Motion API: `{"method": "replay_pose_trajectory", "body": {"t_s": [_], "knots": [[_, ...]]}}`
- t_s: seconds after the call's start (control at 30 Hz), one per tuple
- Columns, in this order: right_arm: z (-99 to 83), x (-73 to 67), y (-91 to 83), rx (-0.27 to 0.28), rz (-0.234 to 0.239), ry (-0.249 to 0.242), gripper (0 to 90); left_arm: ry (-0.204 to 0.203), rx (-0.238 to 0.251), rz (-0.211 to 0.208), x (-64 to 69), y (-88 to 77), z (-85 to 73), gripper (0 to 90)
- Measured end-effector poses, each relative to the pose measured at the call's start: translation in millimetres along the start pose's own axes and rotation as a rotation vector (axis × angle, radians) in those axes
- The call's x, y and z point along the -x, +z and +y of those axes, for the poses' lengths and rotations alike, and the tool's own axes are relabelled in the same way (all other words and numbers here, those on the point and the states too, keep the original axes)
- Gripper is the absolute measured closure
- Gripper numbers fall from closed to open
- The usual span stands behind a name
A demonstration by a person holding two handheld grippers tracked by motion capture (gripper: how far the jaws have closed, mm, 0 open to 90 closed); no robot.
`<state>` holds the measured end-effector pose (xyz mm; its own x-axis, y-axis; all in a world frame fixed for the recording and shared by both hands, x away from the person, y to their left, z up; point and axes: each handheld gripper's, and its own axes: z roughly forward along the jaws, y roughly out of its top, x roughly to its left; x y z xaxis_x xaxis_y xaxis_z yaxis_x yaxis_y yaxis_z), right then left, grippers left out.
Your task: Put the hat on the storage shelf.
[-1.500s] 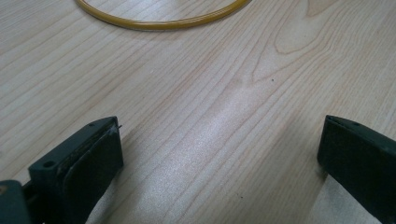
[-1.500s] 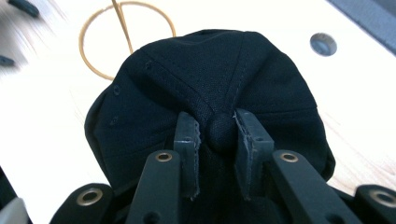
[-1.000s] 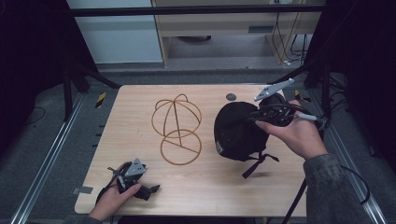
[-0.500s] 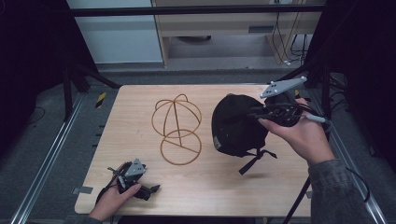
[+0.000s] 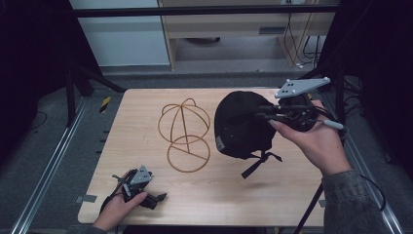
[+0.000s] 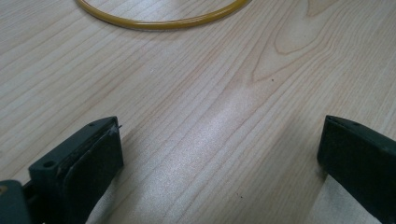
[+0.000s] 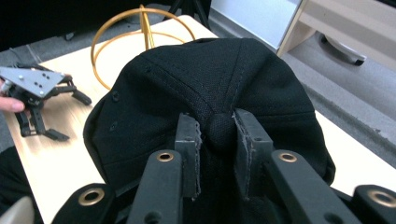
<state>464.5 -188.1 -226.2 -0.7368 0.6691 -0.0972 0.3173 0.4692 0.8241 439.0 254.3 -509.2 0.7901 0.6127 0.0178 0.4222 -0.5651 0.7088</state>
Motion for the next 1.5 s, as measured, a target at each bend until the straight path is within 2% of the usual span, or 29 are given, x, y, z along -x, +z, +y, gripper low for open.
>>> {"method": "replay_pose_trajectory", "body": {"t_s": [0.33,0.6,1.2,1.5], "knots": [[16.1,-7.5,0.2,0.037,0.002,-0.020,73.6,-0.001,0.000,0.000,0.1,0.0,0.0,0.0],[29.1,-19.7,4.1,0.066,0.017,-0.043,73.6,0.000,-0.002,-0.001,0.0,-0.1,0.0,0.0],[68.3,-29.9,21.9,0.052,0.024,-0.096,73.7,-0.001,-0.001,0.001,0.0,-0.1,0.0,0.0],[82.9,-33.0,38.6,0.040,0.035,-0.107,73.6,0.001,-0.002,0.000,0.0,-0.2,0.1,0.0]]}}
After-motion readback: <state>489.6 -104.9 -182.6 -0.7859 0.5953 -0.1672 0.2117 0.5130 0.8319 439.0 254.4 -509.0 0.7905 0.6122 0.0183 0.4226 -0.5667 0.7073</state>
